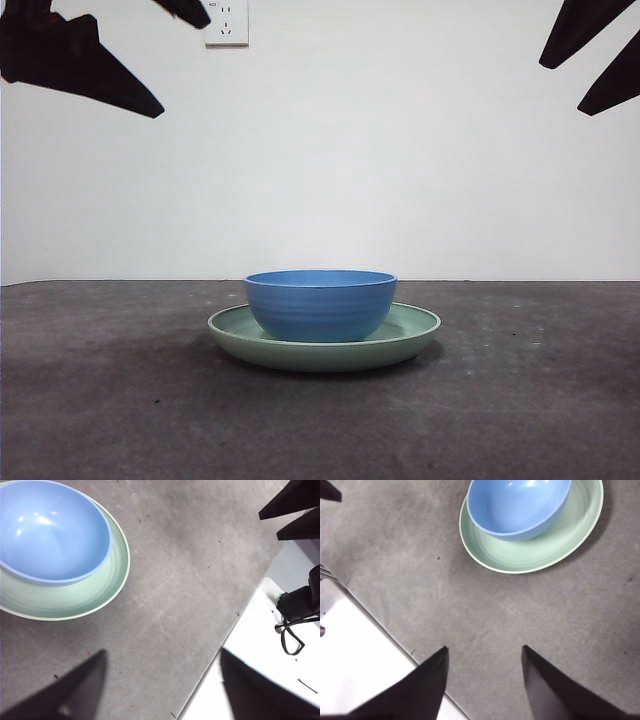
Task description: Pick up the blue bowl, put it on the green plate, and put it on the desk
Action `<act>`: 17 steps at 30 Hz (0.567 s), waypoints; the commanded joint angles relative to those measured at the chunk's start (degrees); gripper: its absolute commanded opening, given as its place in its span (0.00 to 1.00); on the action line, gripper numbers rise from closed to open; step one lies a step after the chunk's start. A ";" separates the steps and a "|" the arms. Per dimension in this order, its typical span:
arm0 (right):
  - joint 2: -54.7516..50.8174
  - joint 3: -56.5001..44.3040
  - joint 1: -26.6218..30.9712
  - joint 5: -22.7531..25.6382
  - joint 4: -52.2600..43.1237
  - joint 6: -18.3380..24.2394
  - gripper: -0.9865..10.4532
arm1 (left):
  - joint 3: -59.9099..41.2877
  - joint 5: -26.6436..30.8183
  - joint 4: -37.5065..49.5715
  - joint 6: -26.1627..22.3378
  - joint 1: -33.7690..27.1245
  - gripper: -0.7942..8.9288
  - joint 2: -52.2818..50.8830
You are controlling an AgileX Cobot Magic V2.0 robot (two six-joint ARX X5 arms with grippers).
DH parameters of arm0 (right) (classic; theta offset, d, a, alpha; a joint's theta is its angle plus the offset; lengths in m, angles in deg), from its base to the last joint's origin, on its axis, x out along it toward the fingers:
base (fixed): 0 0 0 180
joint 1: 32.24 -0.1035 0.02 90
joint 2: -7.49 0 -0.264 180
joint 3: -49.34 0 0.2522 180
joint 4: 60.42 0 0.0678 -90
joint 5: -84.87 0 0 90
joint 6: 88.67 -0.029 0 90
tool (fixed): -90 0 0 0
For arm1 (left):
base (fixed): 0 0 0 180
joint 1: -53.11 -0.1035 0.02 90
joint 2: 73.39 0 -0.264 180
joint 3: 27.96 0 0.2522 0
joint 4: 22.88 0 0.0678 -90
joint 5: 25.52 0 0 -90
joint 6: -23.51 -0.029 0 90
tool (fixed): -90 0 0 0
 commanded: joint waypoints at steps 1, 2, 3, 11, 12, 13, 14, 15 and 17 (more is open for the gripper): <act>0.48 0.98 -0.37 -0.17 -0.42 1.01 0.15 | 0.63 -0.15 0.35 -0.72 0.42 0.15 0.24; 0.48 0.98 -0.37 -0.17 -0.39 1.44 0.09 | 0.63 -0.15 0.33 -0.72 0.42 0.09 0.24; 0.48 0.98 -0.37 -0.17 -0.39 1.90 0.09 | 0.63 -0.15 0.33 -0.72 0.42 0.09 0.24; 0.48 0.98 -0.37 -0.11 -1.07 1.99 0.09 | 0.63 -0.15 0.42 -0.74 0.42 0.09 0.24; 0.48 0.98 -0.35 -0.11 -1.11 1.99 0.09 | 0.63 -0.15 0.42 -0.74 0.42 0.09 0.24; 0.48 0.98 -0.35 -0.11 -1.20 1.99 0.09 | 0.63 -0.15 0.44 -0.74 0.42 0.09 0.24; 0.48 0.98 -0.35 -0.11 -1.25 1.99 0.09 | 0.63 -0.15 0.42 -0.74 0.42 0.09 0.24; 0.48 0.98 -0.35 -0.11 -1.25 1.99 0.09 | 0.63 -0.15 0.44 -0.74 0.42 0.09 0.24; 0.48 0.98 -0.35 -0.11 -1.25 1.99 0.09 | 0.63 -0.15 0.42 -0.74 0.42 0.09 0.24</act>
